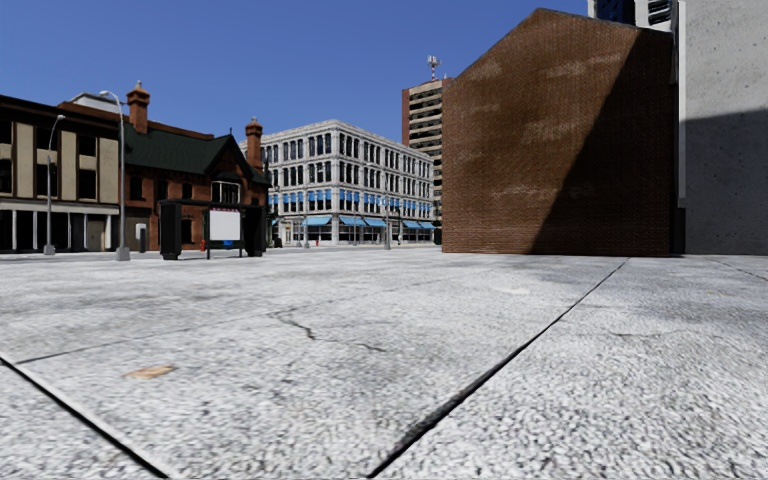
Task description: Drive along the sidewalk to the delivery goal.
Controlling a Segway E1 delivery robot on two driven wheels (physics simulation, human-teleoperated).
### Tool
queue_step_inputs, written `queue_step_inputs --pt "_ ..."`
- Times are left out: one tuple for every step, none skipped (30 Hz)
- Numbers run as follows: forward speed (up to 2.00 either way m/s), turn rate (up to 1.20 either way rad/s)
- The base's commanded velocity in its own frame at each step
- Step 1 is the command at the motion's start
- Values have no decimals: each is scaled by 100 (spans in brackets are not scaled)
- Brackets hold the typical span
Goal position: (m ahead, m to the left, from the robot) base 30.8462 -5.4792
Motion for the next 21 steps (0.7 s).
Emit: queue_step_inputs --pt "200 0" --pt "200 0" --pt "200 0" --pt "200 0" --pt "200 0" --pt "200 0" --pt "200 0" --pt "200 0" --pt "200 0" --pt "200 0" --pt "200 0" --pt "200 0" --pt "200 0" --pt "200 0" --pt "200 0" --pt "200 0" --pt "200 0" --pt "200 0" --pt "200 0" --pt "200 0" --pt "200 0"
